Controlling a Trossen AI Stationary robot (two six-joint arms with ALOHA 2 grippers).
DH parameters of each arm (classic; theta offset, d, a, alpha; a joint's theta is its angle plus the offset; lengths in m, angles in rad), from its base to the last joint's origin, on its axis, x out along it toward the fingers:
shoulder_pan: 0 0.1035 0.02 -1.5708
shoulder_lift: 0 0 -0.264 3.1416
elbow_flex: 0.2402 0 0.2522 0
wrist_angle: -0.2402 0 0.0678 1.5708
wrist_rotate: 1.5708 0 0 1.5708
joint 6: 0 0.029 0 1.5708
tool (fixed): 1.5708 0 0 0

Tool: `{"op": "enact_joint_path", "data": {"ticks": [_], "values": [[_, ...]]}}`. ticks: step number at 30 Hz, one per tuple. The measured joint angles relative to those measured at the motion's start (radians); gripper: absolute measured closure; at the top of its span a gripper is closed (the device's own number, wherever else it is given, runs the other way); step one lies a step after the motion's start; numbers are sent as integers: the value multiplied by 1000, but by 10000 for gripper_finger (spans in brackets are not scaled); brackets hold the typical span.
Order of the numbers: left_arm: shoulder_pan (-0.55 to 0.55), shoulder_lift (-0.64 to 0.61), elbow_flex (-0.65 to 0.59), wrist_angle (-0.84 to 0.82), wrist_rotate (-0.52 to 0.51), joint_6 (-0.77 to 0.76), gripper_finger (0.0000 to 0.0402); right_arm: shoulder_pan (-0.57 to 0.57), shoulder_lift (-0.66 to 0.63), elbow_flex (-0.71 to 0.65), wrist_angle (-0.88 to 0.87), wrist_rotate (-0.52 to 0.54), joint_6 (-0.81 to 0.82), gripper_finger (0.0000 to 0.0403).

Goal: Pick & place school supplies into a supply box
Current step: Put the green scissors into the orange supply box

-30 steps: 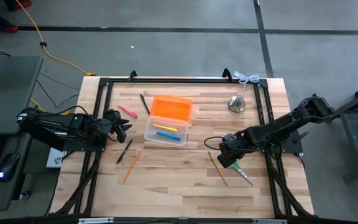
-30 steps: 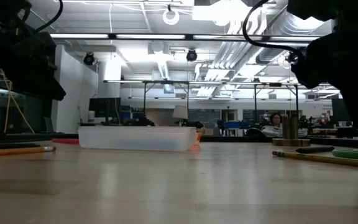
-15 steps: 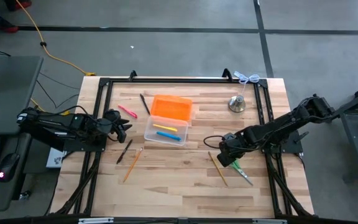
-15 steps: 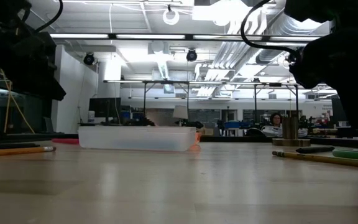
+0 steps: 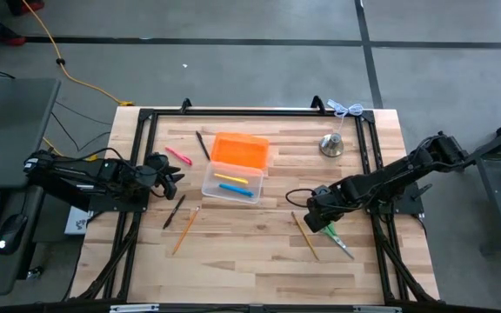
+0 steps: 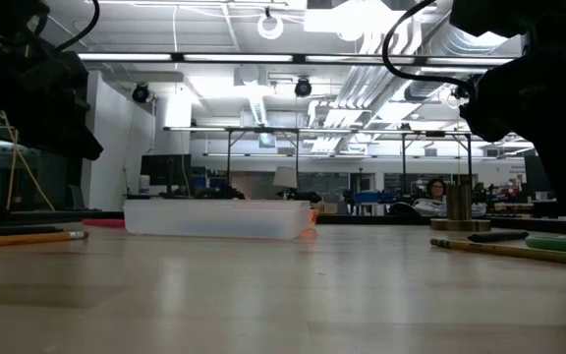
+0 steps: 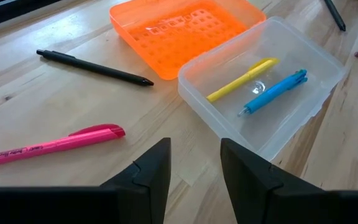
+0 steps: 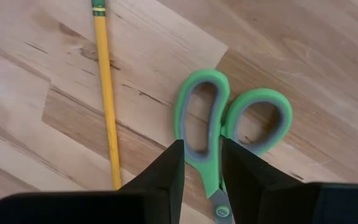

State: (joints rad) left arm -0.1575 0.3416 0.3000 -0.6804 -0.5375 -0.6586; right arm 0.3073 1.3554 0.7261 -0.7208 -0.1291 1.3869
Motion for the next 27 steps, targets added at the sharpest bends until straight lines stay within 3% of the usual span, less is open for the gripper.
{"op": "enact_joint_path", "data": {"ticks": [16, 27], "values": [[0, 0, 0, -2, -20, 2, 231, 0, 0, 0, 3, 19, 26, 238], [0, 0, 0, -2, -28, 2, 231, 0, 0, -26, 28, 24, 19, 237]]}}
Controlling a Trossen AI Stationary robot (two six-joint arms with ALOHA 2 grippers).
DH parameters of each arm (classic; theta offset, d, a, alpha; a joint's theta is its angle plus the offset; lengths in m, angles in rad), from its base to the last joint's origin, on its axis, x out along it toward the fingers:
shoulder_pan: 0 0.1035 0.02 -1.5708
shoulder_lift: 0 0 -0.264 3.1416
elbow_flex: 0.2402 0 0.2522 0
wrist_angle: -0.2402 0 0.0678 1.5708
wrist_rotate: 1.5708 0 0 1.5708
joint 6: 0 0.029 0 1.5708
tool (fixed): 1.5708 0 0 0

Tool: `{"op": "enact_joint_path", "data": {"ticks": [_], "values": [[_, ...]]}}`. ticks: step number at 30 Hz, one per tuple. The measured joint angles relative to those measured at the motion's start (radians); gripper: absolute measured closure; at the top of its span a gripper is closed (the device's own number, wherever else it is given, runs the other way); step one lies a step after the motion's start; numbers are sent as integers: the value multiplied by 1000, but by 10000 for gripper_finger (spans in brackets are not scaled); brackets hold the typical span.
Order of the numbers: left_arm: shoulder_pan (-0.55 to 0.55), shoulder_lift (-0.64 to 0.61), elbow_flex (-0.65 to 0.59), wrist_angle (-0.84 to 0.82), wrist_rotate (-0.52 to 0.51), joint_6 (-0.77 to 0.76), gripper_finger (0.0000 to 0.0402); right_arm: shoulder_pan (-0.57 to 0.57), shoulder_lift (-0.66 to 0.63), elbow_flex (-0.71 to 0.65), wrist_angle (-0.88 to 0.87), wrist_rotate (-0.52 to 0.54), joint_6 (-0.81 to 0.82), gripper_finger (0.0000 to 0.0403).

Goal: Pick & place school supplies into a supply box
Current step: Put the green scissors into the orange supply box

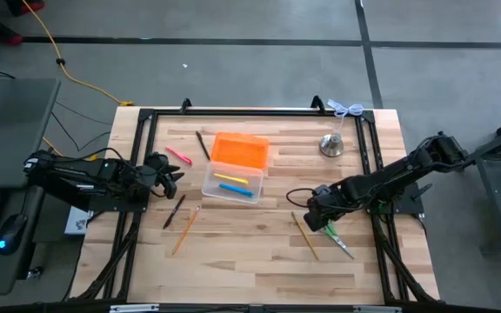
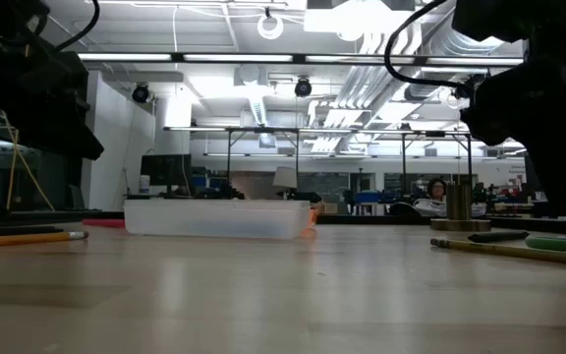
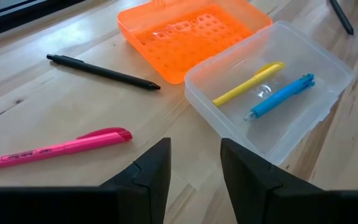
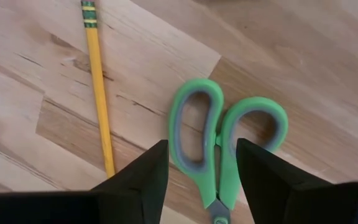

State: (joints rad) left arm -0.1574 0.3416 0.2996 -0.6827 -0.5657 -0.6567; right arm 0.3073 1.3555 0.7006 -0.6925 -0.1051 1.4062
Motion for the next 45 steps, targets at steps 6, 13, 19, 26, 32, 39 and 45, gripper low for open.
{"op": "enact_joint_path", "data": {"ticks": [6, 13, 19, 26, 32, 39, 45], "values": [[0, 0, 0, 0, -3, 0, 231, 0, 0, -46, 82, -31, 6, 237], [0, 0, 0, 0, -4, 0, 231, 0, 0, -85, 94, -31, 7, 238], [0, 0, -1, 0, -4, -2, 231, 0, -1, -128, 156, -36, 8, 238], [0, 0, -1, 1, -22, -3, 231, 0, -3, -140, 164, -29, 8, 238], [0, 0, -1, 1, -29, -3, 231, 0, -3, -140, 124, -6, 7, 238], [0, 0, -1, 1, -29, -6, 231, 0, -1, -141, 81, -4, 9, 238], [0, 0, -1, 1, -30, -6, 231, 0, -1, -140, 38, -1, 72, 238]]}}
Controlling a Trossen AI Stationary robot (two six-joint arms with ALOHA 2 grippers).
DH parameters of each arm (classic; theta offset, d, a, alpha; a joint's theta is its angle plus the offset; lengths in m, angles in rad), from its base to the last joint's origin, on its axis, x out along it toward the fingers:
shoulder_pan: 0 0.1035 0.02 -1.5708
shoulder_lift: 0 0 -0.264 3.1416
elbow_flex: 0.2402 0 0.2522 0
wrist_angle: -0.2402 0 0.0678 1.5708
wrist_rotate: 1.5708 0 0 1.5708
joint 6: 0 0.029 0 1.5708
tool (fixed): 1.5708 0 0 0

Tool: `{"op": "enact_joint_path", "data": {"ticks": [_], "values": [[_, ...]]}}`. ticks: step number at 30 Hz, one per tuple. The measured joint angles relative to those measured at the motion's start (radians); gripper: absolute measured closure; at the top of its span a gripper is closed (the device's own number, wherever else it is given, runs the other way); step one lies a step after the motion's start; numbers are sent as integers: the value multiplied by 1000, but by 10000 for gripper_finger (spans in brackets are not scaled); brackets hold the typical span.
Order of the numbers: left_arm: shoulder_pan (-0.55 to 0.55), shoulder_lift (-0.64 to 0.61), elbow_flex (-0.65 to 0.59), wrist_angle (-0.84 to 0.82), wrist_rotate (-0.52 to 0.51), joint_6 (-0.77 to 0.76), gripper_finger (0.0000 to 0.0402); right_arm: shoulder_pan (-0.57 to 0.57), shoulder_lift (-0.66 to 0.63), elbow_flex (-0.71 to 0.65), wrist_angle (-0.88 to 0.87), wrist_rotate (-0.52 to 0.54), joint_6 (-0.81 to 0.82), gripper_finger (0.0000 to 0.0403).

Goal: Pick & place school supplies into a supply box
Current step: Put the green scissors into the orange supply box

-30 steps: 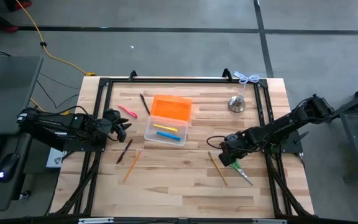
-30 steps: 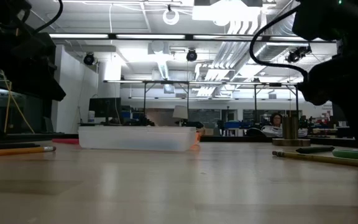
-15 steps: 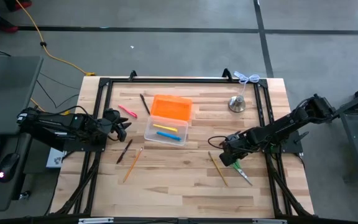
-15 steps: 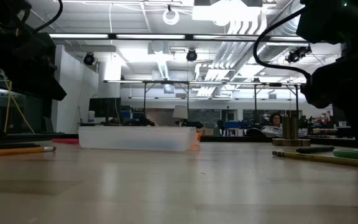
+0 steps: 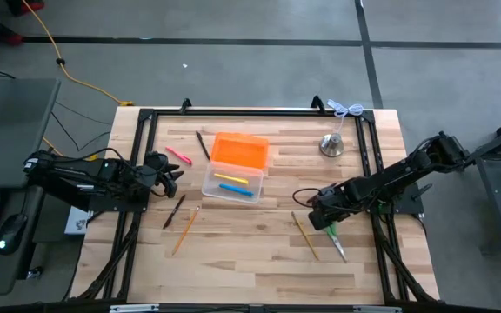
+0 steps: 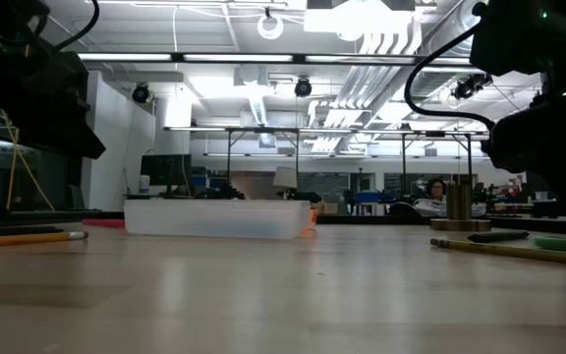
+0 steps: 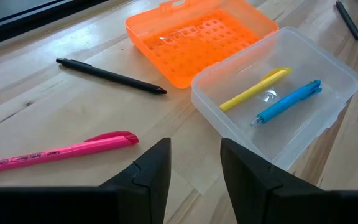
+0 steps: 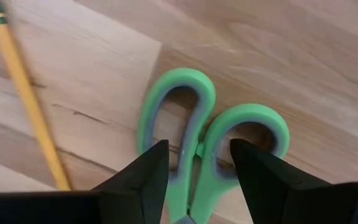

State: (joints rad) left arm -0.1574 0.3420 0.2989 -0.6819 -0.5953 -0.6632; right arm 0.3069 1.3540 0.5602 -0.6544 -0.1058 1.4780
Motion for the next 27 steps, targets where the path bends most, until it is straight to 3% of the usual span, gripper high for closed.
{"op": "enact_joint_path", "data": {"ticks": [15, 27], "values": [[0, 0, 0, 0, 0, 2, 231, 0, 1, -1, -33, -4, 94, 242], [0, 0, 0, 0, 0, 3, 231, 0, 1, -2, -39, -9, 114, 328]]}}
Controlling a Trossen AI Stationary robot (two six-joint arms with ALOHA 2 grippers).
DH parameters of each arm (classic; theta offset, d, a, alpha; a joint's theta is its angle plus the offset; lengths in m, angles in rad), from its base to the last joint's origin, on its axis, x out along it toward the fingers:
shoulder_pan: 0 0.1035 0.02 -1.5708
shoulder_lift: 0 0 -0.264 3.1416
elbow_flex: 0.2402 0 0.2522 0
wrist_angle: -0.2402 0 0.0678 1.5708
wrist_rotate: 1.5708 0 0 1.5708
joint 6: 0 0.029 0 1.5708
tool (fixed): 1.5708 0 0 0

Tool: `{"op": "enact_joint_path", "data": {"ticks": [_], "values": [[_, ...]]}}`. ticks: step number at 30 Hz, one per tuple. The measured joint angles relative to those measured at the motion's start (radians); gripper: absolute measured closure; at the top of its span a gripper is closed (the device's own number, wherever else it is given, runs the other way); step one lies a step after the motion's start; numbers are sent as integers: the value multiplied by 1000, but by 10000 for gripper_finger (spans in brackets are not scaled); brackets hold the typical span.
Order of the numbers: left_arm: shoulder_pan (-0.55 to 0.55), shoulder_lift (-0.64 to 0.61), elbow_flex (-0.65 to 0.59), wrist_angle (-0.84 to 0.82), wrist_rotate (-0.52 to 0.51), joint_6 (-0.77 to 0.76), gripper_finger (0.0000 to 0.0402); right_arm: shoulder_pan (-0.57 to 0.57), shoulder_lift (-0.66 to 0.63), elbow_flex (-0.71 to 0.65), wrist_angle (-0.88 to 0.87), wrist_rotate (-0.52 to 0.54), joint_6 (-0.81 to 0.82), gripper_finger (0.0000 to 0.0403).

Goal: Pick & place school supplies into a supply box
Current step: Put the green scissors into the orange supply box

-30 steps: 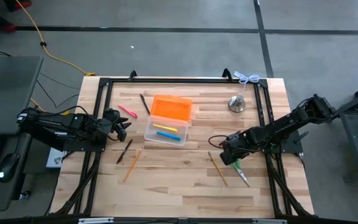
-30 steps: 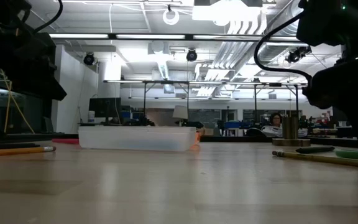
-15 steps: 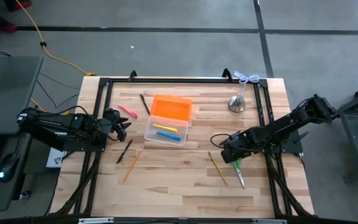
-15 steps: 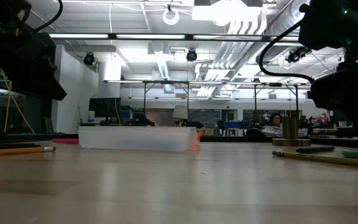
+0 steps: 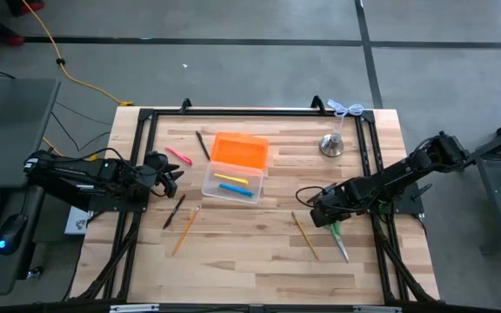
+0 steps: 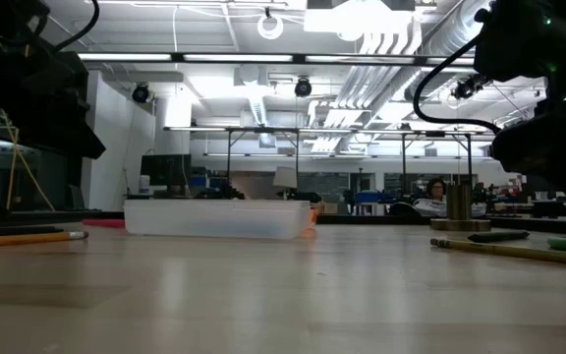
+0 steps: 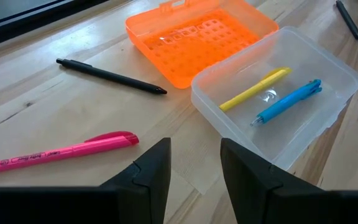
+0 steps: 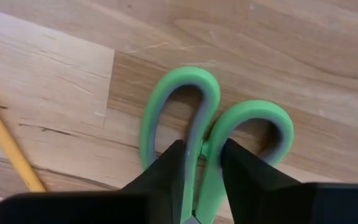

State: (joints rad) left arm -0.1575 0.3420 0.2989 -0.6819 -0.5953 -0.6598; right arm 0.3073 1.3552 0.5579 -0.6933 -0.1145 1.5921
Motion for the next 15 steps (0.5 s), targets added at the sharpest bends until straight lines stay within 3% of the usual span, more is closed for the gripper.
{"op": "enact_joint_path", "data": {"ticks": [15], "values": [[0, 0, 0, -1, 0, 0, 231, 0, 1, 18, -10, -8, 0, 347]]}}
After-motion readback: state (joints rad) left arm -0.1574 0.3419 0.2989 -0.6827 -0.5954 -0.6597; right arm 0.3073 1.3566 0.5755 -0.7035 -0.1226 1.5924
